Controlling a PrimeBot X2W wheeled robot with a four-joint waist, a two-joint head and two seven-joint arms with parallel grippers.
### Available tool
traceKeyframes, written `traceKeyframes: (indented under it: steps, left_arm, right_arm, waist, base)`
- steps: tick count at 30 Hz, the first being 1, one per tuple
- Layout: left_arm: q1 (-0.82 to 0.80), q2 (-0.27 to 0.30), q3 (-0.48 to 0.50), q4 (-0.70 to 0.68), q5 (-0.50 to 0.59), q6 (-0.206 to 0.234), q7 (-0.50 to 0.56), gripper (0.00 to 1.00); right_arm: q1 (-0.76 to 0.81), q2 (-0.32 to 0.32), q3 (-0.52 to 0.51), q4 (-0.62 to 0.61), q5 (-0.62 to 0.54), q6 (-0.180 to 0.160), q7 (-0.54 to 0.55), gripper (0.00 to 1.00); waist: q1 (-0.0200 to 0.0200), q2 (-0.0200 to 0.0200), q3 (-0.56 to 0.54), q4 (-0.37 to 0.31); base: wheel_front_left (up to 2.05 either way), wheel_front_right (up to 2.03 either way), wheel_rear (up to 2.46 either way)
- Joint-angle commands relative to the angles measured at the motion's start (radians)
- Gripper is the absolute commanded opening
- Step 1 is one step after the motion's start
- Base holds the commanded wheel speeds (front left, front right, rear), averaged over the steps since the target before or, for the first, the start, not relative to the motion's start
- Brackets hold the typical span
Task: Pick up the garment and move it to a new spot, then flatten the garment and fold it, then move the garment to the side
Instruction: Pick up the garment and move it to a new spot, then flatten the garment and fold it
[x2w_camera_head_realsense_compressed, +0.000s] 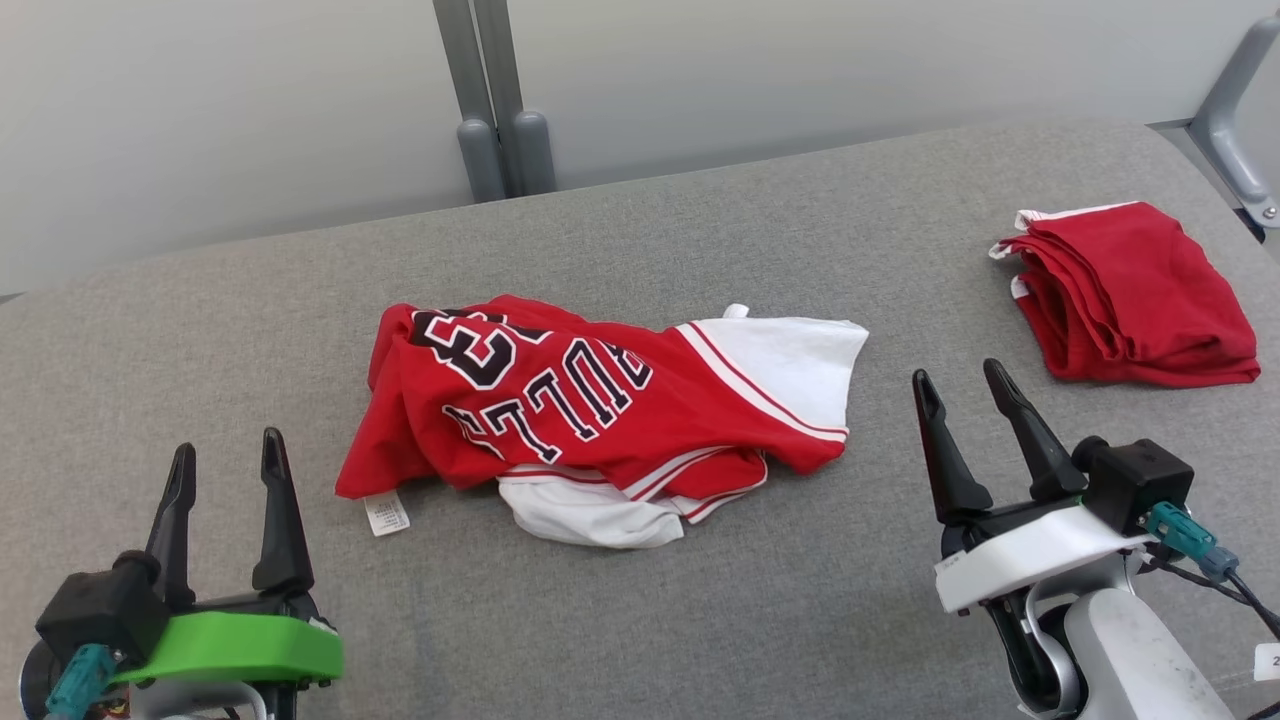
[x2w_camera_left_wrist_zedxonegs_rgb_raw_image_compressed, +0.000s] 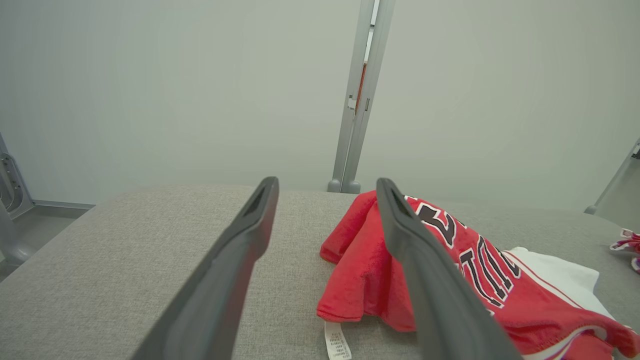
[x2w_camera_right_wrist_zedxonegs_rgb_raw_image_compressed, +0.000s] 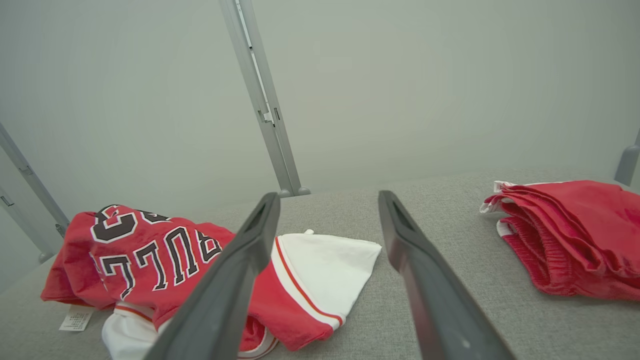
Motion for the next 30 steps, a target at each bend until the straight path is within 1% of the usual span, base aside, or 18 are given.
traceKeyframes:
  steps: [1, 6, 12, 24, 30]
  left_arm:
    - [0.03, -0.012, 0.012, -0.007, 0.032, -0.003, -0.004, 1.0]
    - [0.076, -0.073, 0.057, -0.025, 0.105, -0.034, -0.005, 1.0]
    - [0.103, -0.127, 0.094, -0.013, 0.166, -0.069, -0.004, 1.0]
    - [0.112, -0.19, 0.153, 0.01, 0.249, -0.129, -0.004, 1.0]
    - [0.1, -0.208, 0.167, 0.021, 0.272, -0.149, -0.004, 1.0]
  right_arm:
    - [0.017, 0.001, -0.004, 0.001, 0.003, 0.0, -0.003, 1.0]
    - [0.031, -0.001, -0.005, 0.008, 0.004, 0.001, -0.003, 1.0]
    - [0.038, 0.0, -0.008, 0.01, 0.006, 0.001, -0.003, 1.0]
    - [0.042, -0.005, -0.021, 0.003, 0.003, 0.001, -0.003, 1.0]
    - [0.038, -0.005, -0.025, 0.0, -0.005, 0.001, -0.003, 1.0]
  waist:
    - [0.0, 0.0, -0.001, 0.002]
    - [0.0, 0.0, -0.003, 0.006]
    - [0.0, 0.0, -0.006, 0.008]
    - [0.0, 0.0, -0.012, 0.004]
    - [0.0, 0.0, -0.01, 0.005]
  base:
    - [0.0, 0.0, 0.0]
    - [0.0, 0.0, 0.0]
    - [0.0, 0.0, 0.0]
    - [0.0, 0.0, 0.0]
    - [0.0, 0.0, 0.0]
